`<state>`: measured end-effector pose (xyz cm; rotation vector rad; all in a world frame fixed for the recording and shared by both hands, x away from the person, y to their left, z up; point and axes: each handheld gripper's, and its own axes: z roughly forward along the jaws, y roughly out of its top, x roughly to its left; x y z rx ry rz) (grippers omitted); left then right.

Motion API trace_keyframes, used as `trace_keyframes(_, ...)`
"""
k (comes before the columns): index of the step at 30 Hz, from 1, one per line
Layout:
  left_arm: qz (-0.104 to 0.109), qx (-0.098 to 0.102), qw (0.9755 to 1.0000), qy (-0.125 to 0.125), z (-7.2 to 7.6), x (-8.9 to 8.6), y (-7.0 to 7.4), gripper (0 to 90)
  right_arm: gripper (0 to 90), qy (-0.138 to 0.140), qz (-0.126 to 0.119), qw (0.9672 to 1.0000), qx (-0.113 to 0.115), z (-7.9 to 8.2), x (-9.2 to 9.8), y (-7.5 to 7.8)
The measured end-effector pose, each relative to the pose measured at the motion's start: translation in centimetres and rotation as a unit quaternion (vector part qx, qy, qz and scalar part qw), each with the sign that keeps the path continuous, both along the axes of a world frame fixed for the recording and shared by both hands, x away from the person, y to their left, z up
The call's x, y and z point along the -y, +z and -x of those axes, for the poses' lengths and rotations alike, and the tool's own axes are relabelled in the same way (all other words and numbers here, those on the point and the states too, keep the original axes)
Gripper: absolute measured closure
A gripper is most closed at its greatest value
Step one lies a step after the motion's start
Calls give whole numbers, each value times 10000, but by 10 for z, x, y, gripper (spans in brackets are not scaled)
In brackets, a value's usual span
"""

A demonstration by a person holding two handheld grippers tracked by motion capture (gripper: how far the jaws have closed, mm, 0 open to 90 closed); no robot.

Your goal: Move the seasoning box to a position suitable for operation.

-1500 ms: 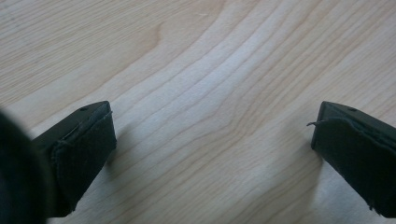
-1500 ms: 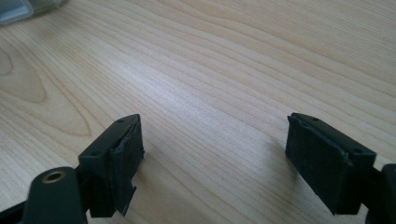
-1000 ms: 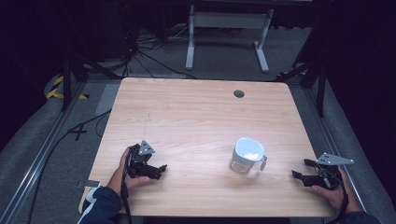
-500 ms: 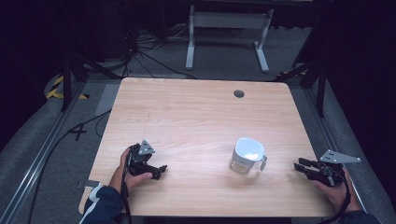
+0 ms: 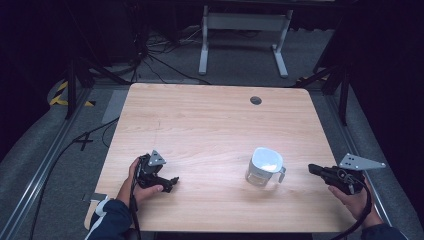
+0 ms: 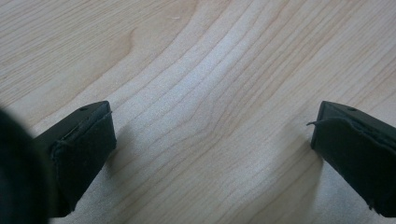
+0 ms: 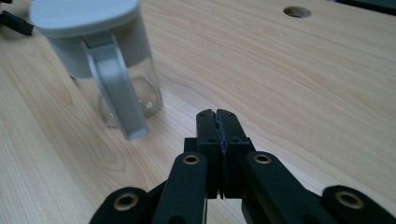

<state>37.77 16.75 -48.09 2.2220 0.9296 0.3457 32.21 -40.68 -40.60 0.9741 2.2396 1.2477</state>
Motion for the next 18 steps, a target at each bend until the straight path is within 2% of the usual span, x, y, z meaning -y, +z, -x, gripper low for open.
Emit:
trace_keyframes(6,4,6,10000,-4,0,0,0,2,895,321,77,9994,138,-3,-23,14)
trace_keyframes(13,8,4,10000,1,0,0,0,1,897,697,-14,9968,396,-13,-57,34)
trace_keyframes(18,3,-2,10000,3,0,0,0,1,897,920,157,9948,412,-18,-83,39)
